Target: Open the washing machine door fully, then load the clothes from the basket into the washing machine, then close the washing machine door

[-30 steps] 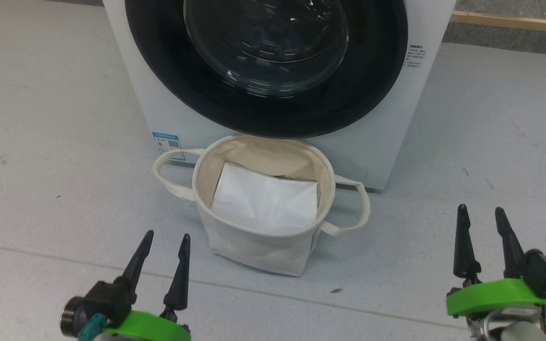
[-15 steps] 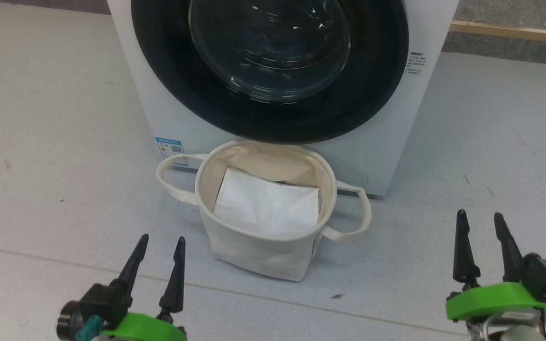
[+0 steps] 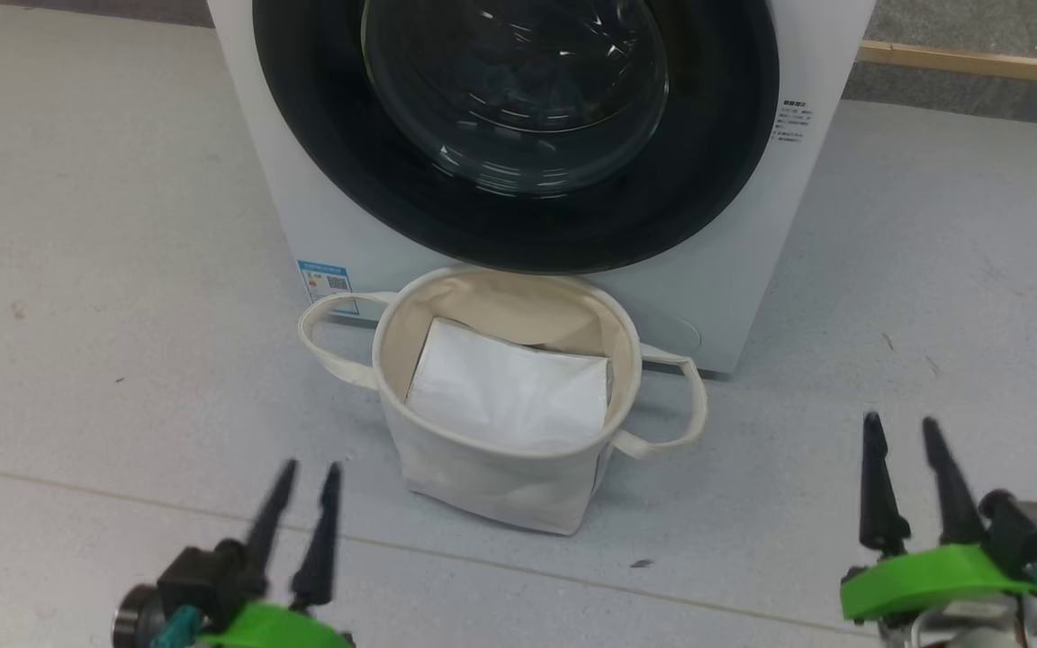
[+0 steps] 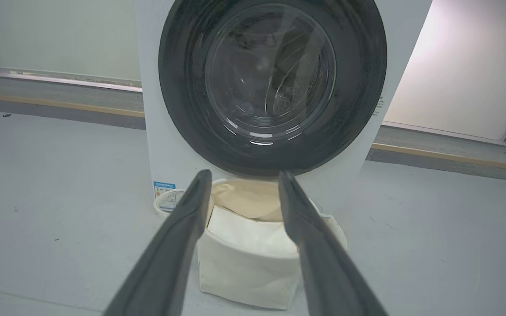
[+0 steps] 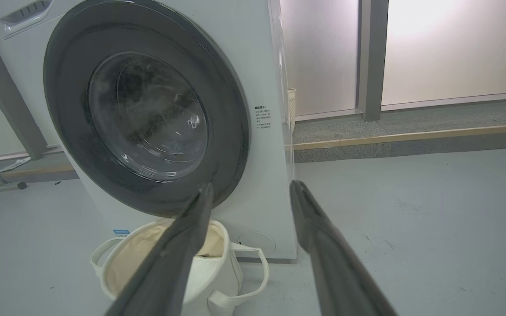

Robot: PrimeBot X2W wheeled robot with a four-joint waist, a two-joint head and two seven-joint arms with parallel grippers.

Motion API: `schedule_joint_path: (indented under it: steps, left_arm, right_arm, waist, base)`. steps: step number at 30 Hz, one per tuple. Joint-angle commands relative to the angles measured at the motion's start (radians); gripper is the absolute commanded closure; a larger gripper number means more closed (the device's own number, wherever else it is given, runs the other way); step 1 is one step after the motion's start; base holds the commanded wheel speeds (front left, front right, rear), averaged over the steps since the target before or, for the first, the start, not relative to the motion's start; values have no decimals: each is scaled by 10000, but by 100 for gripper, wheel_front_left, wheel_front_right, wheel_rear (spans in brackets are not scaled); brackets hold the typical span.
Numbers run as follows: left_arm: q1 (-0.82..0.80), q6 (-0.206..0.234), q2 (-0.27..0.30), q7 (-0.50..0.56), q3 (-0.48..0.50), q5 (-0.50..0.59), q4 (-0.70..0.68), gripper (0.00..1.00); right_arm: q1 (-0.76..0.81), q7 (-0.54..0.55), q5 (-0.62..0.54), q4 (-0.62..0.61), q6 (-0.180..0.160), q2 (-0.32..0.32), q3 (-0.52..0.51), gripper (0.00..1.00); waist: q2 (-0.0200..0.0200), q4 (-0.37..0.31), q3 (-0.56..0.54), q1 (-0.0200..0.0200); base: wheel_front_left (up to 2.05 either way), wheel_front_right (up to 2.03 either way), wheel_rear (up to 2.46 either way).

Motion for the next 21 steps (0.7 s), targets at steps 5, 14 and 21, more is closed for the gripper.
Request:
schedule_joint_path:
  steps: [5, 14, 21]
  left_arm:
    - [76, 0, -12, 88, 19, -357, 322, 100]
    - [79, -5, -2, 345, 166, -1425, 251, 100]
    - [67, -8, 2, 517, 259, -2125, 213, 100]
  right_arm:
    - [47, 112, 336, 374, 0, 27, -40, 100]
    - [24, 376, 1352, 365, 0, 22, -62, 100]
    - [-5, 549, 2020, 367, -1, 19, -87, 100]
  waist:
    - [0, -17, -2, 3]
    - [0, -118, -2, 1]
    - [0, -177, 1, 1]
  base:
    - [0, 0, 0]
    - [0, 0, 0]
    - [0, 0, 0]
